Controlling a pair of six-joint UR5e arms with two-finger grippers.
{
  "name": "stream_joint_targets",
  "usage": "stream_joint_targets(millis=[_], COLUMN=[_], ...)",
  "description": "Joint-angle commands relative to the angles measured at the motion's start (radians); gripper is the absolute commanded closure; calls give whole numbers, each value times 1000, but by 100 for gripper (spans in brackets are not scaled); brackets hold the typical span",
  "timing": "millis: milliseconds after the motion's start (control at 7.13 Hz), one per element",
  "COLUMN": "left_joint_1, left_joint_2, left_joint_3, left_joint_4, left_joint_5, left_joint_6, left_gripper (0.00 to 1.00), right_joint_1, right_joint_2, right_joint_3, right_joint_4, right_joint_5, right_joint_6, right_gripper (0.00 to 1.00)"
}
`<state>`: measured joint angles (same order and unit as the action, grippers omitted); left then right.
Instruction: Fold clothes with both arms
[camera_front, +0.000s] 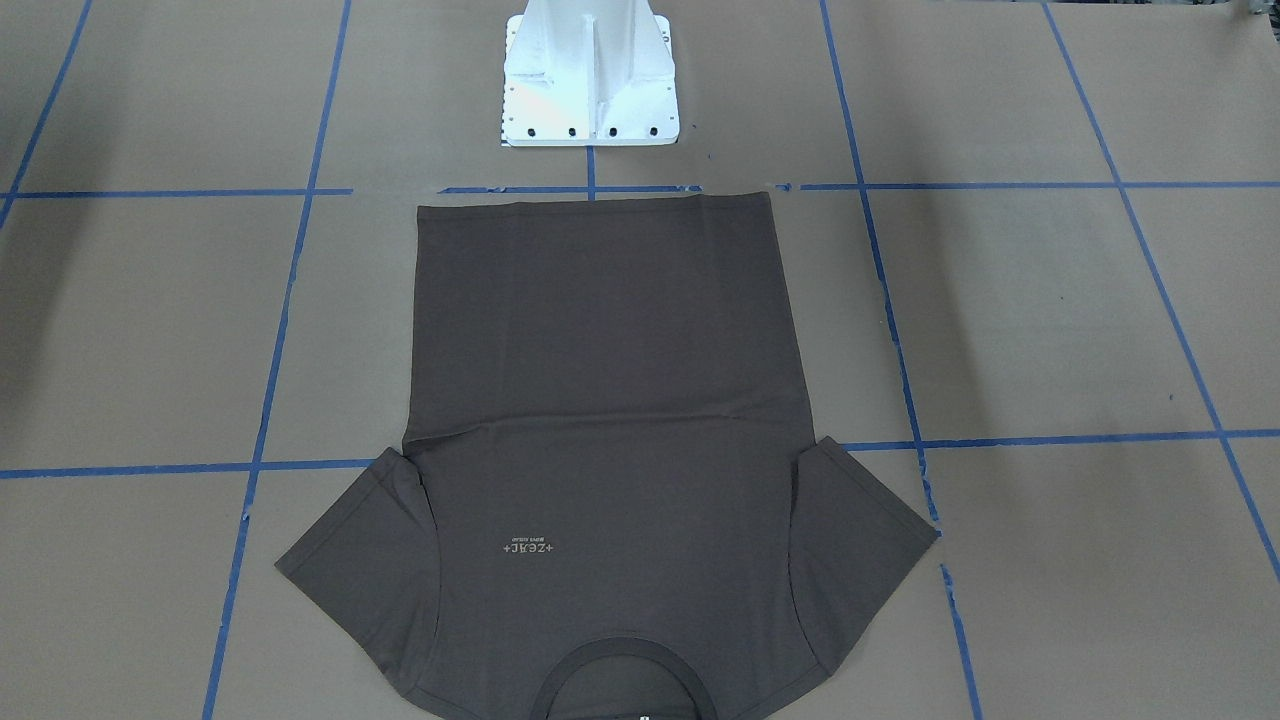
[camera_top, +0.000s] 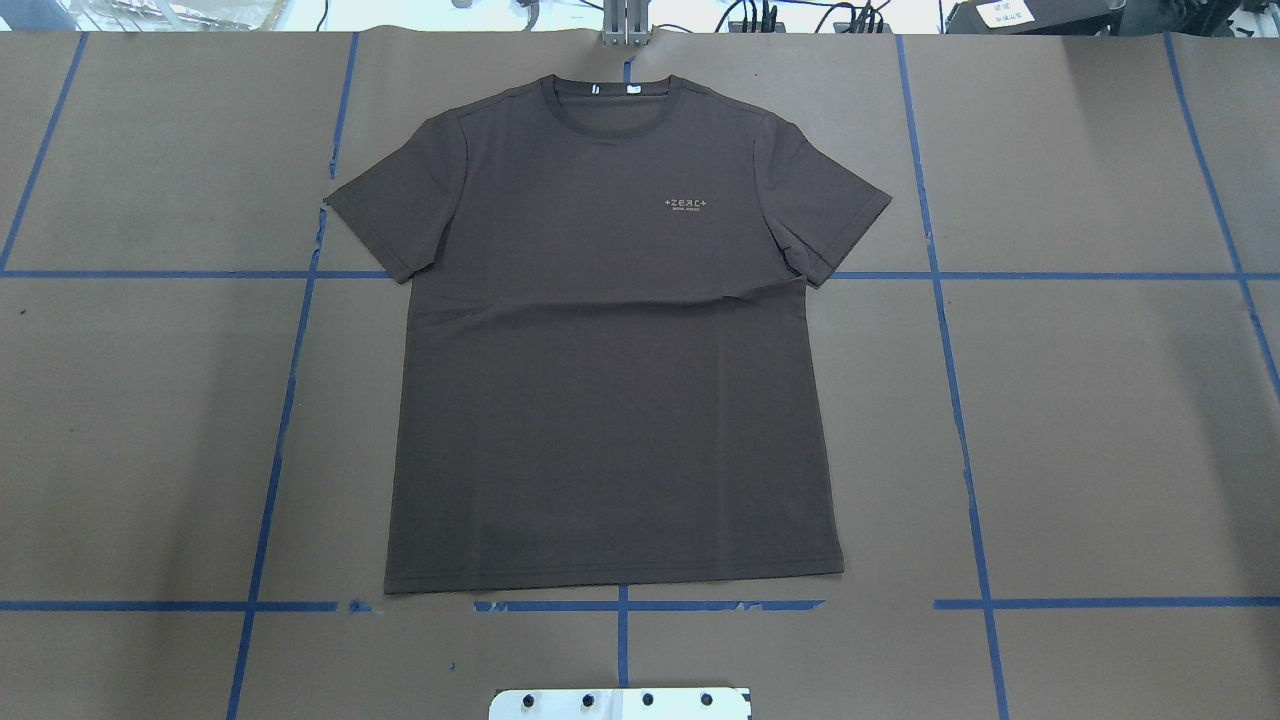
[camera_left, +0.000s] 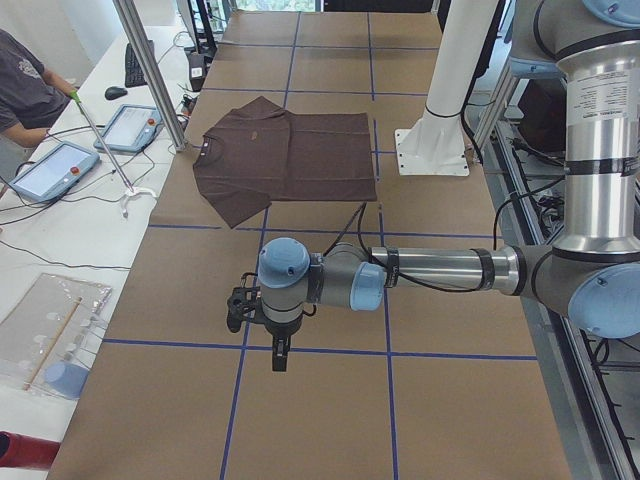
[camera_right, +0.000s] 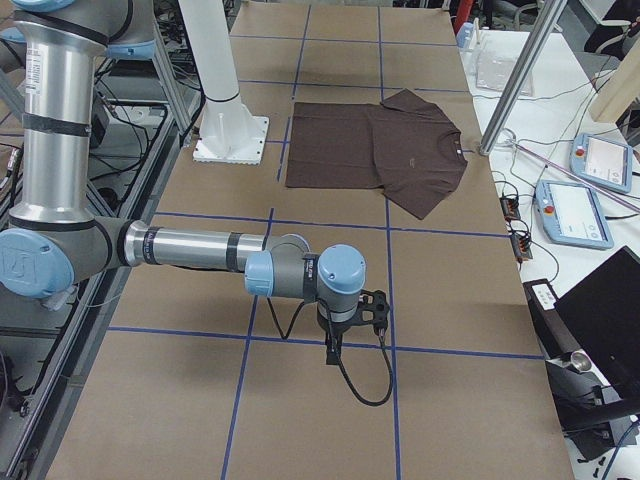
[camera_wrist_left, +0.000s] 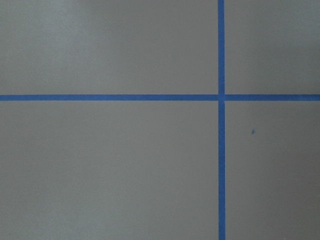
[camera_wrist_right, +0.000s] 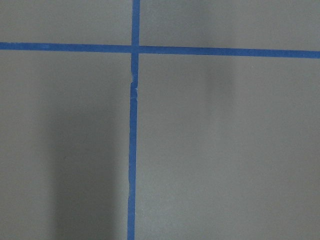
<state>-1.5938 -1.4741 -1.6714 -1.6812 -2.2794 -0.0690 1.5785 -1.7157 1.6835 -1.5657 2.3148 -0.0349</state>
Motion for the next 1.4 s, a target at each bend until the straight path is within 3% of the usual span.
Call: stream_joint_targets(millis=[0, 281, 421, 561, 702, 842, 1122, 1263], left_joint_1=[0, 1, 6, 32, 128, 188, 213, 251], left_joint_2=[0, -55, -134, -185, -193, -187, -270, -319], left_joint_3=[-7, -14, -5, -10, -5, 1, 18, 50], left_joint_4=[-3, -9, -15, -40, -154, -214, -215, -212], left_joint_5=[0, 3, 1, 1, 1, 3, 1, 4], left_joint_6=[3, 6, -1, 3, -1, -21, -98, -98], left_gripper=[0, 0, 0, 0, 0, 0, 0, 0], right_joint_1=[2, -2, -20, -67, -172, -226, -351, -401], right_joint_2=[1, 45, 100, 131, 201, 291, 526, 609], right_joint_3=[11, 6, -49, -66, -109, -166, -311, -330], right_joint_4=[-1, 12, 47, 144, 255, 271, 273, 273], right_joint_5=[20, 82, 98, 119, 104, 109, 77, 40], right_joint_6=[3, 12, 13, 13, 20, 149, 303, 422], right_gripper=[0, 0, 0, 0, 0, 0, 0, 0])
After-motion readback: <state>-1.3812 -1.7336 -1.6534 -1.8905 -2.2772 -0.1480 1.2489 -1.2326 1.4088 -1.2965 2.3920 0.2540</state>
